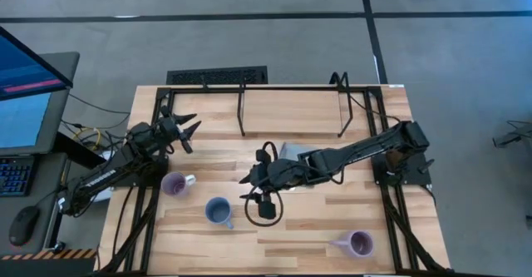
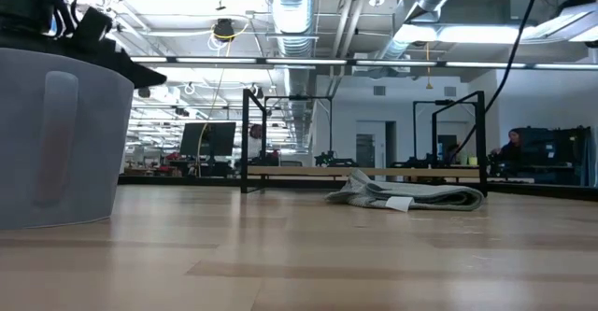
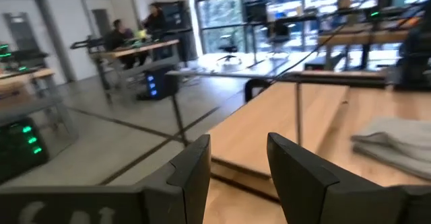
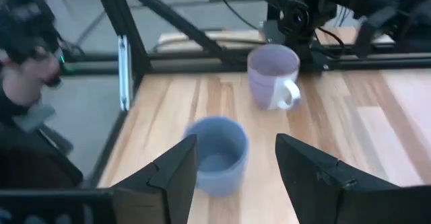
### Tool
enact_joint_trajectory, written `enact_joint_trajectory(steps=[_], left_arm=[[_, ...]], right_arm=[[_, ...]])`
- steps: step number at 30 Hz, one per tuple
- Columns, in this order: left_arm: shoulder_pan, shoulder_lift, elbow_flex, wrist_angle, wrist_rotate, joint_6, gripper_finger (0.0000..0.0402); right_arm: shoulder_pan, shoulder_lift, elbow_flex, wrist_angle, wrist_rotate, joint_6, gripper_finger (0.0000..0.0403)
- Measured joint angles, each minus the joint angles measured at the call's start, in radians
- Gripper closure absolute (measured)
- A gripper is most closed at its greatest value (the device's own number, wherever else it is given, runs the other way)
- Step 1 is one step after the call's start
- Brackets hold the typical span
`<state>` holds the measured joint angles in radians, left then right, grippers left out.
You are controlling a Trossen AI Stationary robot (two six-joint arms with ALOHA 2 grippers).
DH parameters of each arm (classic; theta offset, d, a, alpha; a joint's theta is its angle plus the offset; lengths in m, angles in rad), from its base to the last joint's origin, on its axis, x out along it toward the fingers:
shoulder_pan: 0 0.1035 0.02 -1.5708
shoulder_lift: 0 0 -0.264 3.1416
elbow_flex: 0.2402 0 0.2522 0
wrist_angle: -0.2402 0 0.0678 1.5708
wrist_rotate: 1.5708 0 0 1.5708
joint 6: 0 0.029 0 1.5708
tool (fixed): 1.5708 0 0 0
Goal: Stack small to large cups/mugs on shelf
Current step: Put the blue mug on the shelf
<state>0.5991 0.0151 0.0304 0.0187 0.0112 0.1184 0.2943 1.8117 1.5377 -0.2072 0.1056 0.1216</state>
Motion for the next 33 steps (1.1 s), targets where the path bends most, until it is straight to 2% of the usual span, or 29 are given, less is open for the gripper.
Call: enact_joint_trajectory(steps=[5, 12, 19, 24, 33], left_arm=[[-0.001, 0.002, 0.038, -0.001, 0.175, -0.017, 0.0262], [0.000, 0.022, 0.171, -0.102, 0.318, -0.079, 0.0262], [-0.043, 0.134, 0.229, -0.079, 0.477, -0.170, 0.0262], [-0.125, 0.231, 0.256, -0.098, 0.490, -0.183, 0.0262], [-0.373, 0.396, 0.437, -0.258, 0.449, -0.165, 0.0262]], right_arm=[[-0.002, -0.020, 0.000, -0.050, 0.029, -0.051, 0.0182], [-0.044, -0.025, -0.002, -0.208, 0.043, -0.035, 0.0182], [-0.107, -0.025, -0.040, -0.222, 0.053, -0.055, 0.0182], [-0.135, -0.025, -0.039, -0.233, 0.052, -0.080, 0.0182], [-0.133, -0.025, -0.039, -0.270, 0.049, -0.096, 0.0182]])
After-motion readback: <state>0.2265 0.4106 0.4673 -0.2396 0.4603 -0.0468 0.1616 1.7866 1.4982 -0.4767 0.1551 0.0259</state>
